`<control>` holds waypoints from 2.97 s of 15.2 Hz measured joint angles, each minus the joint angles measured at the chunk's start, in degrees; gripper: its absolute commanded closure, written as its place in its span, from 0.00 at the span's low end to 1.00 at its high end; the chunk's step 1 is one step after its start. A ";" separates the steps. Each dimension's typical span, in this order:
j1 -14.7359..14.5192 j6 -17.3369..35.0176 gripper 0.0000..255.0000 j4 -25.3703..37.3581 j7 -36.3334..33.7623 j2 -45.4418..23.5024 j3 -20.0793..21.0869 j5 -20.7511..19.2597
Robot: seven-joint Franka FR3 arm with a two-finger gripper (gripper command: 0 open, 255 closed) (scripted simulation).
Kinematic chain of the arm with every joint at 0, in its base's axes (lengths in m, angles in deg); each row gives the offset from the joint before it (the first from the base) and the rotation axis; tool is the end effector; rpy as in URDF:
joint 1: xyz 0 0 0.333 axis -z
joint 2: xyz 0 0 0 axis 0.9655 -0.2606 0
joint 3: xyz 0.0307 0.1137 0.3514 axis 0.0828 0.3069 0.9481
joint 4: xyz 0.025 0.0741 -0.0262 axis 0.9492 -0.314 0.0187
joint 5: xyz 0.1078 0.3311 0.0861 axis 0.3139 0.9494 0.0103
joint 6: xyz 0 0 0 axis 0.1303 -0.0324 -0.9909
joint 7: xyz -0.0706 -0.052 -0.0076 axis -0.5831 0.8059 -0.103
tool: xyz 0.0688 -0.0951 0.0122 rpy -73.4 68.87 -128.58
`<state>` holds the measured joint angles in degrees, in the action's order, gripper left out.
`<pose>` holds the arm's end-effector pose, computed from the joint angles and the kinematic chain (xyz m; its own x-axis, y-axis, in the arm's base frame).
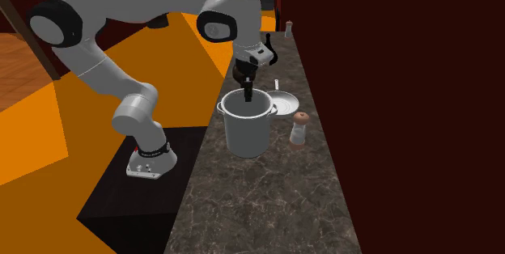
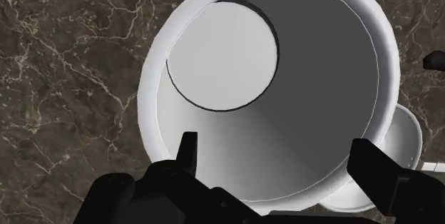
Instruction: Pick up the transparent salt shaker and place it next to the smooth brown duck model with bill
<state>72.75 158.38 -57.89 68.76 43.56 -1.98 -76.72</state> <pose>0.3651 -0.0163 0.5832 0.9999 -0.0053 0.0087 -0.0039 -0.9884 -0.1515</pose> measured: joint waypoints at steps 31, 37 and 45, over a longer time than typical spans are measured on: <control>-0.86 21.52 0.00 21.67 7.35 -39.02 -0.71 7.46; -0.88 21.55 1.00 21.68 7.34 -39.01 -0.70 7.48; -0.87 20.29 1.00 22.27 7.04 -38.36 -0.78 7.21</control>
<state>71.88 178.67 -35.63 75.80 5.21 -2.77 -69.51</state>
